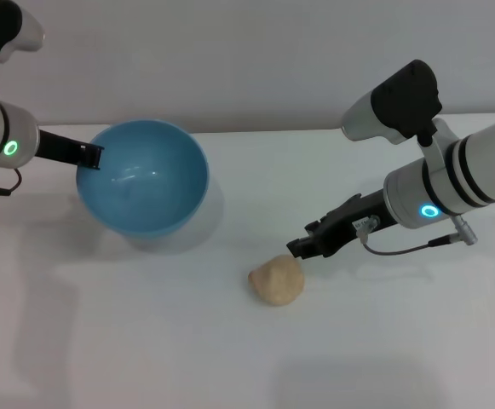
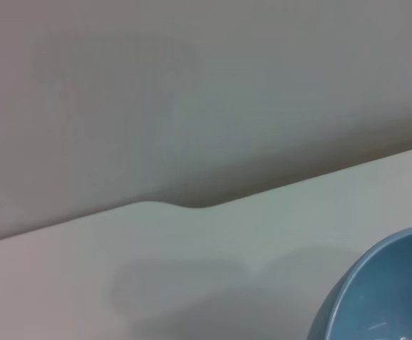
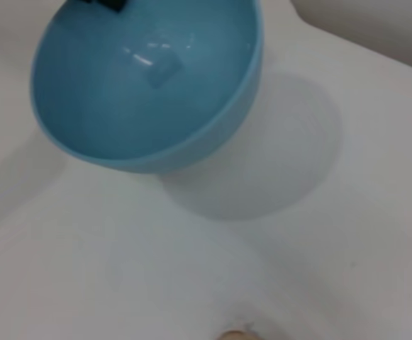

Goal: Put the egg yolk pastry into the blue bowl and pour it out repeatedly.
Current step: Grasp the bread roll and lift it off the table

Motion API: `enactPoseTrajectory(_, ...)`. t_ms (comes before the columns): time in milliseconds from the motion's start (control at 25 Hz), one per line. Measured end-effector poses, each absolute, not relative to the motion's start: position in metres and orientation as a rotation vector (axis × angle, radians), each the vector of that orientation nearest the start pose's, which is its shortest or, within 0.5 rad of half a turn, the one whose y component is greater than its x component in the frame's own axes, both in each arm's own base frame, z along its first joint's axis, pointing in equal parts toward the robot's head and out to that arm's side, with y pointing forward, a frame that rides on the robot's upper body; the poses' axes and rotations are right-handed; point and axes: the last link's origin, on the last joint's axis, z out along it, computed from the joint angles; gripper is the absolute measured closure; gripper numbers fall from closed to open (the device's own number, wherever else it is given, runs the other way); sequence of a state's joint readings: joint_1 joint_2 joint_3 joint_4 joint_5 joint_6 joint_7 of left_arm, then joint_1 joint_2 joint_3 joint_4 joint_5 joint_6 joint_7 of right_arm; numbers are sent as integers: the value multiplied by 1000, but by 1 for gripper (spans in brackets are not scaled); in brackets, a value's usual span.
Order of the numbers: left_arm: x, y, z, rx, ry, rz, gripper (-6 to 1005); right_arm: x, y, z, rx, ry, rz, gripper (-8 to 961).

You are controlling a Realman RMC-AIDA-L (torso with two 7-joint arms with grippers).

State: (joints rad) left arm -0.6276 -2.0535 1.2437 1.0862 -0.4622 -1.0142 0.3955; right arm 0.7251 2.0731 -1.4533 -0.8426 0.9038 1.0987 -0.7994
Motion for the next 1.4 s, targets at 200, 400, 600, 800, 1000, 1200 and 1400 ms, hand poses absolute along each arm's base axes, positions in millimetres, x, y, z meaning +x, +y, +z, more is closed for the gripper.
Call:
enactPoseTrajectory(200, -227, 427, 25, -2099, -1083, 121, 984, 188, 384, -78, -2700, 947, -133, 617)
enactPoseTrajectory(400, -224, 428, 25, -2107, -1066, 124, 982, 186, 383, -90, -2702, 950, -108, 618)
enactPoseTrajectory(600, -222, 428, 23, -2114, -1052, 127, 979, 189, 383, -98, -2692, 957, -127, 618)
enactPoseTrajectory(800, -220, 429, 21, -2122, -1038, 130, 980, 194, 383, -106, -2680, 991, -138, 619)
enactPoseTrajectory(1000, -217, 429, 20, -2128, -1024, 132, 981, 194, 378, -114, -2692, 1012, -135, 620)
enactPoseTrajectory(1200, -217, 430, 19, -2131, -1020, 133, 980, 200, 373, -118, -2697, 1025, -175, 620)
enactPoseTrajectory(1400, -216, 430, 19, -2132, -1015, 133, 980, 205, 371, -118, -2697, 1033, -194, 638)
